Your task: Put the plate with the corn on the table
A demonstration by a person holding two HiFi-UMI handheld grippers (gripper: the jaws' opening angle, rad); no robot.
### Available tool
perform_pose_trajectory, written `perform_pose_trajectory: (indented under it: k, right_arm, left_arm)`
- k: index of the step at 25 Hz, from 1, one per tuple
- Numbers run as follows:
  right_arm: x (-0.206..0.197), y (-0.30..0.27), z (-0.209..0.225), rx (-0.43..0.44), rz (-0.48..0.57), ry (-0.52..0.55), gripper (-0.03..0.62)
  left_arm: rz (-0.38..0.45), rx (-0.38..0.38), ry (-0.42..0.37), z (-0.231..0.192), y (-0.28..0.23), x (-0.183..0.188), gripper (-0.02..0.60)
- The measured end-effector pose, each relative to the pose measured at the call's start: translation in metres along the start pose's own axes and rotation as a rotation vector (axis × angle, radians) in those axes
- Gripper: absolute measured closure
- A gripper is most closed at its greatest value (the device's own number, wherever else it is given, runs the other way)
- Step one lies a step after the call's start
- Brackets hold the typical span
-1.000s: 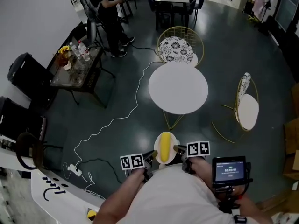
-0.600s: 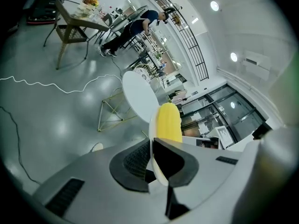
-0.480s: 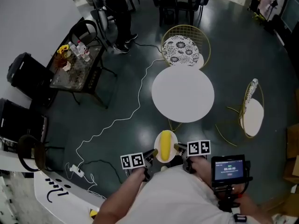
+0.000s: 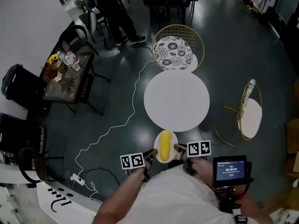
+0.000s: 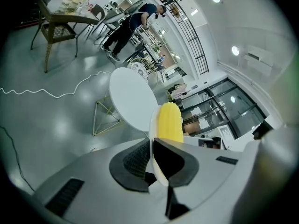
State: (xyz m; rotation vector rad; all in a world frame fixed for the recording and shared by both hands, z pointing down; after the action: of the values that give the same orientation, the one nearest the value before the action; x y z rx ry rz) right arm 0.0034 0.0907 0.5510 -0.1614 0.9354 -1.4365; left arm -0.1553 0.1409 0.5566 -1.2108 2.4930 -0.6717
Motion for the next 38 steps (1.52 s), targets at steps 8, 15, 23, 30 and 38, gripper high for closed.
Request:
perform_pose_trajectory:
  k: [8,15,23,30,38]
  right_arm:
    - [0.053,0.007,0.044,0.025,0.000,-0.007,0.546]
    - [0.075,0.011,0.067,0.048,-0.007,-0.007,0.546]
    - [0.092,0.010,0.093,0.063,0.000,-0.037,0.546]
    - [0.105,0.001,0.104,0.054,0.021,-0.063,0.546]
    - [0.123,-0.014,0.109,0.005,0.016,-0.097,0.546]
  left_arm:
    - [0.009,0.020,0.018,0.027,-0.052,0.033,0.551]
    - [0.012,0.048,0.013,0.039,-0.079,0.047,0.551]
    - [0.002,0.076,-0.001,0.049,-0.105,0.064,0.551]
    - [-0.014,0.070,-0.005,0.049,-0.116,0.081,0.551]
    - [-0.069,0.068,-0.015,0.046,-0.125,0.115,0.551]
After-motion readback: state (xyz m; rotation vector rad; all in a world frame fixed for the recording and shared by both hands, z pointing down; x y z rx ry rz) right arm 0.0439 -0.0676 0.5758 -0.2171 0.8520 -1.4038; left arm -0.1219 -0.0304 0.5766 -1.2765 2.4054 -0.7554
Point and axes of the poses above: the fingertips, and each gripper's own axes: y backward along the fingers, z to its right, x out of its top, the point moved 4 cm from there along y, backward along the fingers, and after that the axes turned 15 degrees about y, right-handed, at the moved point
